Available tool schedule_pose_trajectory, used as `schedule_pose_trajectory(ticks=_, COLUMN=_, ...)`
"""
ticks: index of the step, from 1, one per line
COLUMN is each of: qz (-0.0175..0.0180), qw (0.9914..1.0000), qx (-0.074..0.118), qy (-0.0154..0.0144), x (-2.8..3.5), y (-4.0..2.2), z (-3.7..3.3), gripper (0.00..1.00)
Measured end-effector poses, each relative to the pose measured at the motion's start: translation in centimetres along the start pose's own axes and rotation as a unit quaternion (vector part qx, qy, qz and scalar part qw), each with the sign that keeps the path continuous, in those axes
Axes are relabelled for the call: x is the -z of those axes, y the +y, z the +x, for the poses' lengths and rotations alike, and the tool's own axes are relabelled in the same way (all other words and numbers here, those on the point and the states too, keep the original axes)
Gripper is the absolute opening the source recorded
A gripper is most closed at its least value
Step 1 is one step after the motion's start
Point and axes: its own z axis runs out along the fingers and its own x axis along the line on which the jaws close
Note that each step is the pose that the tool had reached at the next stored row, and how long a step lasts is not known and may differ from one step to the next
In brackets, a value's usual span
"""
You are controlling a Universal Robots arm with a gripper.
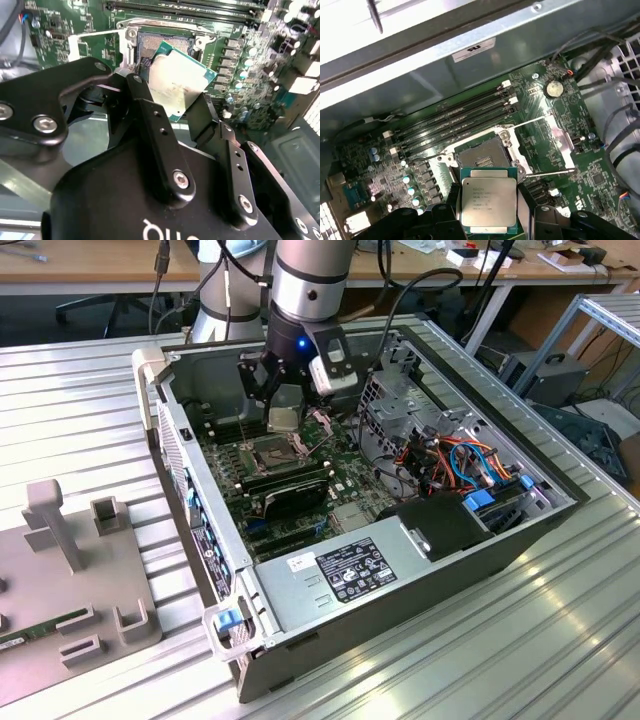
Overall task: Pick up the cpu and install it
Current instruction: 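Place the cpu into insertion slot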
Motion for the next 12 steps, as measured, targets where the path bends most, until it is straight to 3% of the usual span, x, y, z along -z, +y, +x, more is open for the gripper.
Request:
schedule_pose_trajectory(ticks=2, qz=0.0, qw=0.99961, qx=-0.028, qy=-0.0011, x=-0.02, y=0.0, z=0.0, gripper=0.55)
schedule_pose_trajectory(ticks=4, qz=0.0001, qw=0.99838, qx=-0.057, qy=-0.0023, x=-0.04, y=0.0, z=0.0, gripper=0.55)
schedule_pose_trajectory(ticks=6, qz=0.0002, qw=0.99573, qx=-0.092, qy=-0.0036, x=-0.05, y=0.0, z=0.0, gripper=0.55)
schedule_pose_trajectory(ticks=8, qz=0.0002, qw=0.99245, qx=-0.123, qy=-0.0048, x=-0.07, y=0.0, z=0.0, gripper=0.55)
schedule_pose_trajectory(ticks=12, qz=0.0003, qw=0.98748, qx=-0.158, qy=-0.0063, x=-0.09, y=0.0, z=0.0, gripper=0.55)
